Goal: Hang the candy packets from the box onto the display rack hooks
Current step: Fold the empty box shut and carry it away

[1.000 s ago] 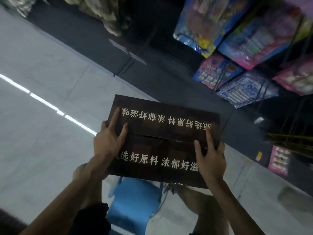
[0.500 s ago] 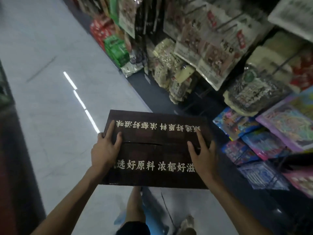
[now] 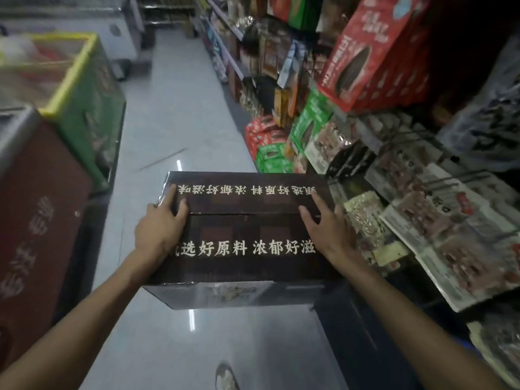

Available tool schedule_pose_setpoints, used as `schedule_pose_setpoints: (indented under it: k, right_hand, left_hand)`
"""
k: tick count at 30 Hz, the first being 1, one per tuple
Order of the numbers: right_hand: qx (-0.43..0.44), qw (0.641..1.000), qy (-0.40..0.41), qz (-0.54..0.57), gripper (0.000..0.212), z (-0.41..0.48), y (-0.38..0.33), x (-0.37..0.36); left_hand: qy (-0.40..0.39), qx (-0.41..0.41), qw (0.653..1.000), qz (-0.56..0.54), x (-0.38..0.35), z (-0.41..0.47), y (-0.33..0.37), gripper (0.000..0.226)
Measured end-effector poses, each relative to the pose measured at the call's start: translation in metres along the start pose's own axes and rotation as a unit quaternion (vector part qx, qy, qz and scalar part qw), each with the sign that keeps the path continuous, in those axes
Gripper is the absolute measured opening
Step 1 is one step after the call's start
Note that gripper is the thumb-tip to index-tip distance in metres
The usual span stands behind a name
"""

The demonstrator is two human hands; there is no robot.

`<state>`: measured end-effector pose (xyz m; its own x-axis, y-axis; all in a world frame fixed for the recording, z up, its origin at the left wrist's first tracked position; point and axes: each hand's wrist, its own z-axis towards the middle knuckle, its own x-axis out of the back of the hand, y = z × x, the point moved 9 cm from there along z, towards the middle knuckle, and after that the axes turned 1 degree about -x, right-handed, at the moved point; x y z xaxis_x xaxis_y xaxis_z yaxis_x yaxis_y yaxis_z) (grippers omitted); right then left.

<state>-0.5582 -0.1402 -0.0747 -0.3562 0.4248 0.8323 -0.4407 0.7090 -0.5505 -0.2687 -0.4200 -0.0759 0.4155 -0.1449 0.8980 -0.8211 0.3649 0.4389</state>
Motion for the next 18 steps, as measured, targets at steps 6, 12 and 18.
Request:
schedule_pose_setpoints:
  k: [6,12,18]
  right_hand:
    - [0.046,0.998,0.026,-0.040,0.065,0.108,-0.122,0.013]
    - [0.085,0.995,0.045,-0.024,0.065,0.189,-0.214,0.030]
    - [0.112,0.991,0.066,-0.040,0.064,0.285,-0.274,0.030]
  left_hand:
    - [0.050,-0.006,0.999,-0.002,0.081,0.129,0.001,0.053]
    - [0.084,-0.014,0.996,-0.011,0.133,0.218,0.012,0.041]
    - [0.116,-0.020,0.993,0.006,0.151,0.313,0.030,0.044]
